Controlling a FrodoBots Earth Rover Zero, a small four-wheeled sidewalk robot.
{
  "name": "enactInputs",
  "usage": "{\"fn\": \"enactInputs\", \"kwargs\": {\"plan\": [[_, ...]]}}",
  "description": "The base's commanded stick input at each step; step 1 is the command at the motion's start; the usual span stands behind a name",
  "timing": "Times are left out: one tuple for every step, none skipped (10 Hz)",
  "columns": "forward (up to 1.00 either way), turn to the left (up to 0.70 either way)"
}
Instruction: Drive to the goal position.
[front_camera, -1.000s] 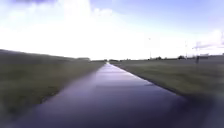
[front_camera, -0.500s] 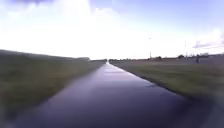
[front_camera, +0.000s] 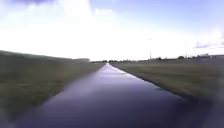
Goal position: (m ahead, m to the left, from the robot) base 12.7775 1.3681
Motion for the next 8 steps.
{"fn": "enactInputs", "kwargs": {"plan": [[0.45, 0.00], [0.45, 0.00], [0.45, 0.00], [0.45, 0.00], [0.45, 0.00], [0.45, 0.00], [0.45, 0.00], [0.45, 0.00]]}}
